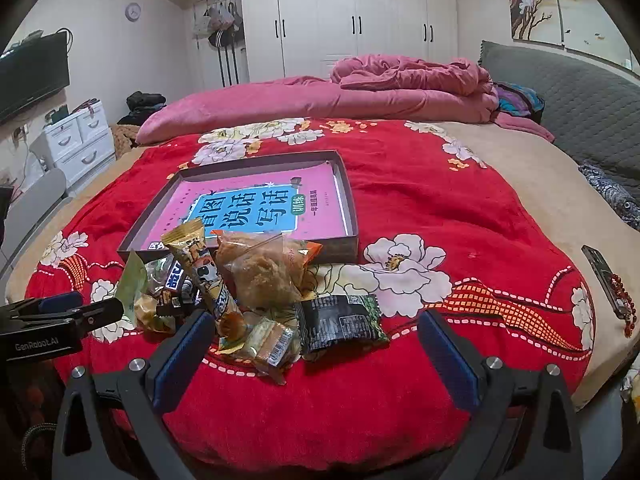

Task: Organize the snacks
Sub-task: 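Grasp the green-and-yellow packet with the left tool while the right grasps the dark green packet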

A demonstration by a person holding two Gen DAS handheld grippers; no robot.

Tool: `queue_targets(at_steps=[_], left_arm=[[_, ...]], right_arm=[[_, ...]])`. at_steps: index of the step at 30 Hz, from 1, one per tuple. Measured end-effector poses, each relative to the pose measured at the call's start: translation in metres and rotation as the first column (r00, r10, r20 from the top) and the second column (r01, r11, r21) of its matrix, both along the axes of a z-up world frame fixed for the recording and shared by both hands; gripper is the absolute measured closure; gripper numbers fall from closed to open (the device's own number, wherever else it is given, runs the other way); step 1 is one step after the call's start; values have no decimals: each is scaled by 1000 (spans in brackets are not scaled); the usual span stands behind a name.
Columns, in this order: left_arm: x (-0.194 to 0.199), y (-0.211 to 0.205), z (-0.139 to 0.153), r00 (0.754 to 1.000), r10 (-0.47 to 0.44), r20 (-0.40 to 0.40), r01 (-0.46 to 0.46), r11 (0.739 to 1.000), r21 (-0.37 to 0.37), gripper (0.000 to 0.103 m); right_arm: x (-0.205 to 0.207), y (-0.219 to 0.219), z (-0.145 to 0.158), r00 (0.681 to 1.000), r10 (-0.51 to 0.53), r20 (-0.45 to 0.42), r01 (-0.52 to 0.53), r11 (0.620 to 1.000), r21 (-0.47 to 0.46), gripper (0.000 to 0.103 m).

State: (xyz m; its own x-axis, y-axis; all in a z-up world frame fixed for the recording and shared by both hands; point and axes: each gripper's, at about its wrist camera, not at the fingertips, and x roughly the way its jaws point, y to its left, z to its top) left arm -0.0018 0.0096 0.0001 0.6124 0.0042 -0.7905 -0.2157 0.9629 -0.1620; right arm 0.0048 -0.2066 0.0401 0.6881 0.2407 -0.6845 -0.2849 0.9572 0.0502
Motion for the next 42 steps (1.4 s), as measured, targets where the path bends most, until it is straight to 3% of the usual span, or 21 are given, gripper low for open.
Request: queue_targets(at_steps=[14, 28, 33, 39, 42], left_arm=[[10, 27, -12, 997, 65, -42, -67, 997, -28, 12], [16, 9, -25, 996, -30, -85, 13, 981, -195, 13], [22, 2, -25, 995, -60, -83, 42, 979, -199, 30], [30, -7, -27, 992, -93, -83, 80, 986, -143, 46], [34, -11, -29, 990, -116, -86, 104, 986, -131, 48]], right_arm=[[11, -12, -7, 999, -37, -30, 38, 999, 38, 0], [21, -19, -14, 997, -59, -56, 62, 997, 54, 0], [28, -26, -19, 994, -82, -77, 88, 994, 67, 0], [36, -32, -30, 987, -101, -126, 111, 991, 80, 0], [40, -33, -34, 984, -103, -144, 116, 990, 85, 0]])
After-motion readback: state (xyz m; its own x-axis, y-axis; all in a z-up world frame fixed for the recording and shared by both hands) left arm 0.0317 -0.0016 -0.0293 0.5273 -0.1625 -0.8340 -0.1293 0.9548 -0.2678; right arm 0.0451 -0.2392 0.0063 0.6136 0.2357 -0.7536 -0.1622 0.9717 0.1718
